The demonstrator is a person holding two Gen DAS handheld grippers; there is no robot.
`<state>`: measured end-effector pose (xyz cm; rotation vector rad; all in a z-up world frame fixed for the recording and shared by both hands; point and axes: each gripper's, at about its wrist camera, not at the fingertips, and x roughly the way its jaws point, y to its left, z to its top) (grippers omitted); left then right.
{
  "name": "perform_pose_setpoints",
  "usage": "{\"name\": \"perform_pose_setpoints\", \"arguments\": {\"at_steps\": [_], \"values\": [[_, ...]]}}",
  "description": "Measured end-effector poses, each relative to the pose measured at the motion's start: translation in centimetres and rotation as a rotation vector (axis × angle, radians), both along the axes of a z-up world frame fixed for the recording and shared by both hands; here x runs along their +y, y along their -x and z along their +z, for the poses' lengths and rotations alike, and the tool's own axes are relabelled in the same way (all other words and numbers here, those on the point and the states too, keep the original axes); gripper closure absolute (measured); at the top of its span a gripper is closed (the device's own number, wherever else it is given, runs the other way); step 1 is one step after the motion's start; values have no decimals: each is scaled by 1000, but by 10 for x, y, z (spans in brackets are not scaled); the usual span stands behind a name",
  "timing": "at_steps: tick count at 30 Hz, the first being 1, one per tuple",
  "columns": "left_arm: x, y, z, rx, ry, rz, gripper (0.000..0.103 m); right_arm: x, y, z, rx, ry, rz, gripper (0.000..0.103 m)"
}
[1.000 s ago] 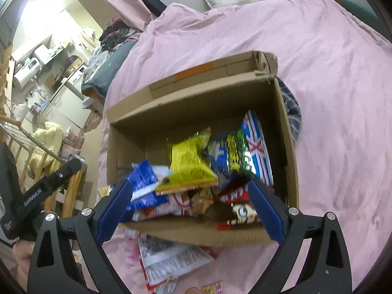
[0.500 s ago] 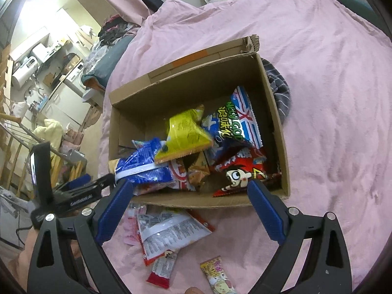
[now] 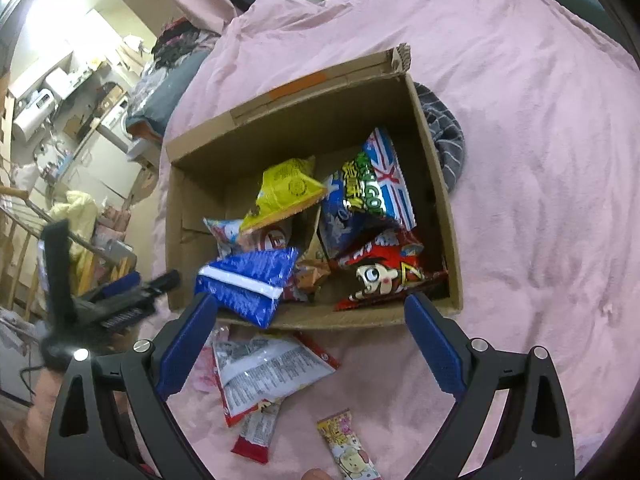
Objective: Organize snacks
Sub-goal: 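Withdraw both open grippers from the box toward the remaining snacks, then grasp the cartoon candy bar with the right gripper while the left grasps the pink sachet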
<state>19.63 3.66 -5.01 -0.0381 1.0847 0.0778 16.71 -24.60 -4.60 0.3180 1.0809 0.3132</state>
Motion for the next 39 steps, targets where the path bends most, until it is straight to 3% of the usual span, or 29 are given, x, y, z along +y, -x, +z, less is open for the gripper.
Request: {"name": "perform_pose_setpoints", "arguments": {"at_steps": [6,9,10,11,13,16,18,22,26,35,39], "values": [[23,26,-2,27,55,42,17,5,14,-25,114,72,42,6],[28,38,-12,62,70,55,17,17,25,-54,243,119,154,6],[30,42,-15,69,72,60,17,22,28,-61,265,133,188,8],[31,46,-17,75,77,66,17,28,33,-66,276,147,223,22],[32,51,-22,86,79,72,17,42,44,-79,315,194,316,36],[30,55,-31,114,93,77,17,54,60,-99,371,286,375,41],[32,55,-36,126,104,89,17,60,67,-107,380,334,410,47],[30,53,-46,154,95,105,17,69,73,-116,360,427,449,75],[21,48,-62,203,113,110,17,67,71,-103,310,398,434,76],[-17,41,-92,236,24,33,18,32,52,-69,236,259,280,76],[-26,38,-100,249,36,23,18,20,43,-65,233,233,248,76]]}}
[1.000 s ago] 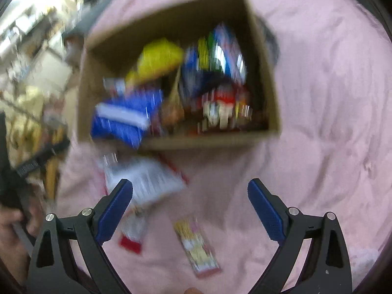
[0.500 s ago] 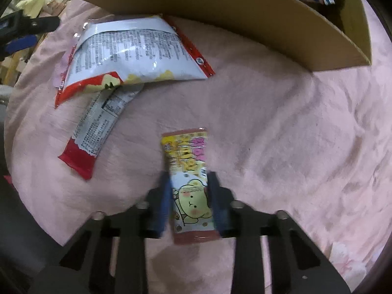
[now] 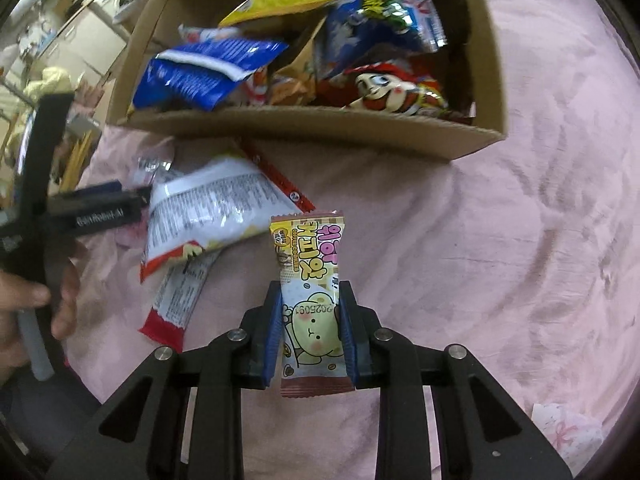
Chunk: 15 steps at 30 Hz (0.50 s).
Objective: Organize snacks
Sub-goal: 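Grasp the cartoon candy bar with the right gripper while the left grasps the pink sachet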
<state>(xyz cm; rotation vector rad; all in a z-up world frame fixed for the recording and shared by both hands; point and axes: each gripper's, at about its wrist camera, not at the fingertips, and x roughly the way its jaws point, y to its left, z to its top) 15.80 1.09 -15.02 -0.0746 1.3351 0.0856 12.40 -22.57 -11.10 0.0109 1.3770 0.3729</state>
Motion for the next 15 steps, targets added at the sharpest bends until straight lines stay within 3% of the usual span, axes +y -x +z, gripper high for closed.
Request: {"name": "perform_pose_setpoints", "arguments": {"at_steps": [4,6,8,9,13,15], "values": [[-8,-1,-9,17,-18,-19,20,0,2,1,-2,-3,-3,75],[-7,-2,-10,19,-9,-12,26,7,-2,-2,-6,-5,0,75],[-4,-3,-9,17,4,-11,45,2,1,2,-12,-8,3,76],[-2,-3,-7,14,8,-4,50,2,0,4,-16,-11,4,76],[16,-2,-1,0,85,26,53,3,1,8,-18,-24,5,76],[20,2,4,-11,88,26,55,2,4,12,-22,-29,11,75]]}}
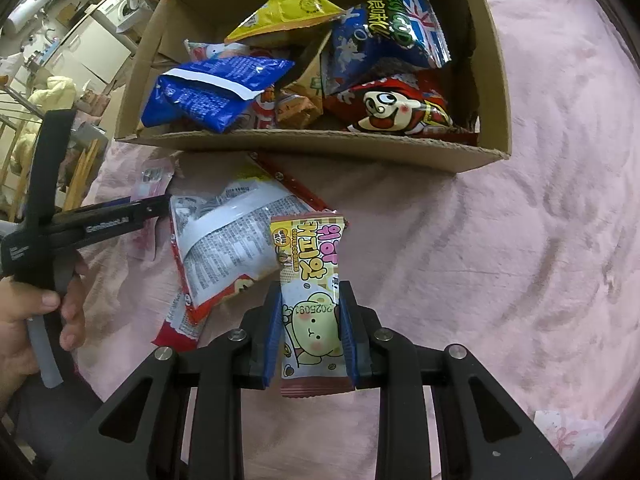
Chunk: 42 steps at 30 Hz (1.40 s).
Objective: Organize snacks
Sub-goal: 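Grasp the cartoon candy bar with the right gripper while the left grasps the pink sachet, then carry the candy bar and pink sachet into the box and open both grippers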
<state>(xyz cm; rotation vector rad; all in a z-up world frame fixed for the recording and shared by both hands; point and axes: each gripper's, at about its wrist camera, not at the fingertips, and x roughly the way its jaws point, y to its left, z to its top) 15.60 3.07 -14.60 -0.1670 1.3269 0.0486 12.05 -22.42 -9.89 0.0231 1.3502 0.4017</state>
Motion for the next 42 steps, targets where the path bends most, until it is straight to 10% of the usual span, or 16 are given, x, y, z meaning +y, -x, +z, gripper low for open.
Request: {"name": "perform_pose_setpoints", "arguments": {"at_steps": [18,31,42], "values": [[18,58,73,-194,-94,88,59,-6,20,52,-92,-95,52,75],[-24,-15,150,-342,-102,-22,59,-22,-41,83,-248,-189,-109,75],[-48,-78,148,-323,-97,-37,59,-38,-107,68,-241,-215,-221,75]]}}
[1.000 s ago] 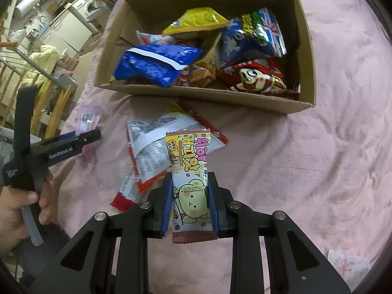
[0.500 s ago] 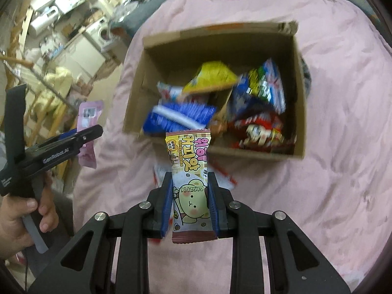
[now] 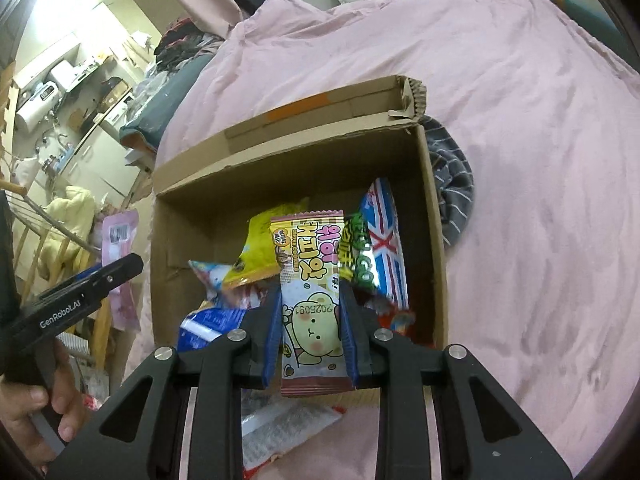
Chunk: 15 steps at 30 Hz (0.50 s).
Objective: Organize snacks
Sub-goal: 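Carry the candy bar and pink sachet into the box and open both grippers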
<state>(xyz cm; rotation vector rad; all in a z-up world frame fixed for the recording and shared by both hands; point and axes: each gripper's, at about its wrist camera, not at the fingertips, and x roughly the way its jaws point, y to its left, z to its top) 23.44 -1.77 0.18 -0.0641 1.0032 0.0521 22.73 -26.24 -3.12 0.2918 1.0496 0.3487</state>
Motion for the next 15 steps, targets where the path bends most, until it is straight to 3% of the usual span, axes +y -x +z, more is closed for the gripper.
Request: {"name": "perform_pose_setpoints", "arguments": {"at_steps": [7,15], "values": [[-10,-29,-9,9,38,6,59,-7,-14,-17,93,-122,-6,75],[-29,-45,-35,67,56,-7,59,-3,-18,-31,147,-131,-6,75]]}}
